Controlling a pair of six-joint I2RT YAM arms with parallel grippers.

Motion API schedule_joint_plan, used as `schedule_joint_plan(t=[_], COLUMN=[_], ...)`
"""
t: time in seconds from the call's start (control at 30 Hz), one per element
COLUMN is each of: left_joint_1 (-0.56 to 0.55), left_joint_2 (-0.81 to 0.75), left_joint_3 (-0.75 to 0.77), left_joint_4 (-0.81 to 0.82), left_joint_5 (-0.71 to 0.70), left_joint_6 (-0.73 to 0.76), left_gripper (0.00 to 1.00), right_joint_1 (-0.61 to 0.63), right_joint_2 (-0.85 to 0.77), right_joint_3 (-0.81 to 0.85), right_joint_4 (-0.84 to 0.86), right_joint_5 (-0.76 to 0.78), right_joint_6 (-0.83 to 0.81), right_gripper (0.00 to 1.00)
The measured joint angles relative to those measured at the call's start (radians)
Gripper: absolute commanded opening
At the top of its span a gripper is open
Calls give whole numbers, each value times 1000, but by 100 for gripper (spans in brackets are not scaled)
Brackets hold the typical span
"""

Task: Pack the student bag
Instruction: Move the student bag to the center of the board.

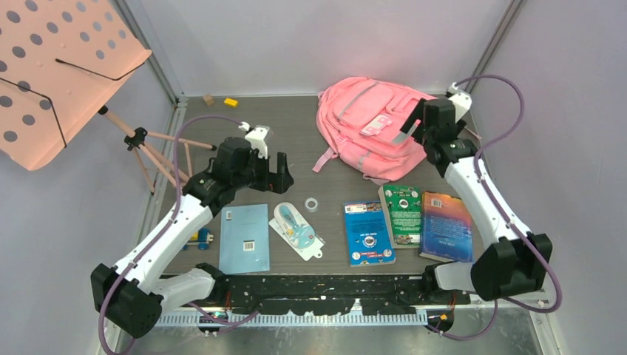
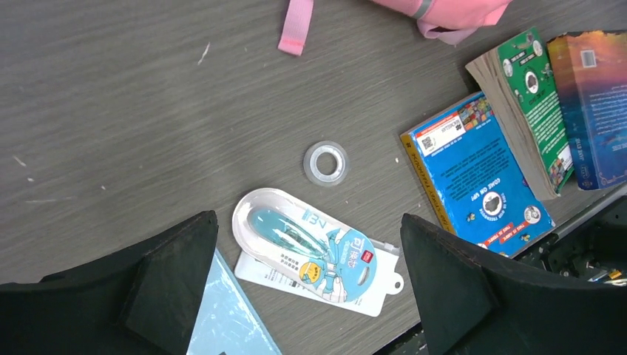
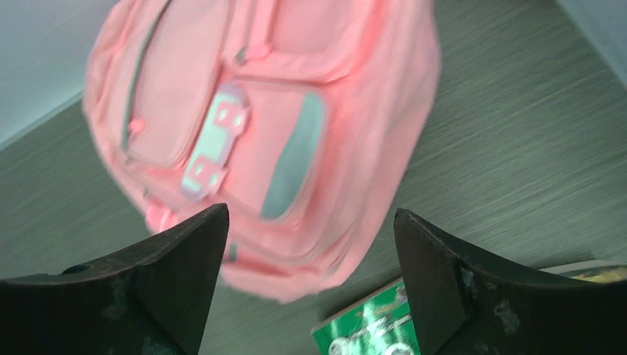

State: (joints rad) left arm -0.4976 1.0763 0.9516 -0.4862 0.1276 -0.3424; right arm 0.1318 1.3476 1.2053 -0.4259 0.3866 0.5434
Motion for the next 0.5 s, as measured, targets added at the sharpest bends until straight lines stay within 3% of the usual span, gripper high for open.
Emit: schedule_joint_plan(t=[0.1, 0.23, 0.5], left_joint_1=[3, 27, 128], left_joint_2=[19, 31, 42], left_joint_3=[87, 148, 129], left_joint_4=[-46, -61, -47], left_joint_5=[-3, -3, 3], left_joint_6=[47, 105, 134], left_gripper=[99, 99, 99], right_joint_1=[126, 277, 412], right_joint_2=[-62, -3, 388], right_joint_3=[-40, -30, 135], right_joint_4=[20, 47, 13], right_joint_5=[12, -44, -60], right_joint_6=[-68, -184, -446], right_gripper=[90, 90, 91])
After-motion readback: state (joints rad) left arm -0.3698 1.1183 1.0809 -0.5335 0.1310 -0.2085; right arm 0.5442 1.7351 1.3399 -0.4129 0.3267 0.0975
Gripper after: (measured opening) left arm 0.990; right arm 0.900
